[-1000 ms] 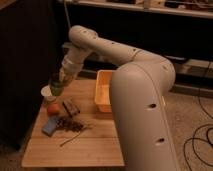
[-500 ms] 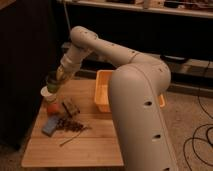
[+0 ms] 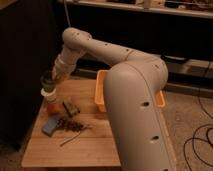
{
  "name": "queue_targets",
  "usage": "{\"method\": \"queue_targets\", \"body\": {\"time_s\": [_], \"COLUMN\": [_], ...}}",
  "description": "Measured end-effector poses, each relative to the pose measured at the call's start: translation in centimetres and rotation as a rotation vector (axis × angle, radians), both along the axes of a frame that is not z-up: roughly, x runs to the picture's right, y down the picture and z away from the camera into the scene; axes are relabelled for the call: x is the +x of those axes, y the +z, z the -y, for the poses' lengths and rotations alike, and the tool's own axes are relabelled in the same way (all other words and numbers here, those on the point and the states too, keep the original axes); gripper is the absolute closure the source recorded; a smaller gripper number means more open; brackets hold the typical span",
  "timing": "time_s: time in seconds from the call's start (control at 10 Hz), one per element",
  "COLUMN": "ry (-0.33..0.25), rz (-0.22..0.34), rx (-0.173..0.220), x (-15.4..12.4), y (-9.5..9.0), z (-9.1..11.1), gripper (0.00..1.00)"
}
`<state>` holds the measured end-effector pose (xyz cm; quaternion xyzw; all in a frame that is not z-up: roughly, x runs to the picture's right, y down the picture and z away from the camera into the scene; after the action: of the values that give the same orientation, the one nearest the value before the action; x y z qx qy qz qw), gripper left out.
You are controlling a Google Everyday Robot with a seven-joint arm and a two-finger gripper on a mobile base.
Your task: Stack cups on top of each other
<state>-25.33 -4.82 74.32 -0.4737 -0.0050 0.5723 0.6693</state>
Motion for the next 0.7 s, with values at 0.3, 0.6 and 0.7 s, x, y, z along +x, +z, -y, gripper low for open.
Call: {"method": "queue_targets", "body": {"time_s": [0.3, 0.6, 0.7], "ry": [0.036, 0.061, 0.063], "rz": [-0.061, -0.121, -0.132], "rx": [-0.013, -0.017, -0.02], "x": [-0.3, -0.7, -1.2], "y": [1.3, 2.6, 2.9], "z": [-0.2, 0.8, 1.0], "gripper": [0.94, 0.94, 0.94]}}
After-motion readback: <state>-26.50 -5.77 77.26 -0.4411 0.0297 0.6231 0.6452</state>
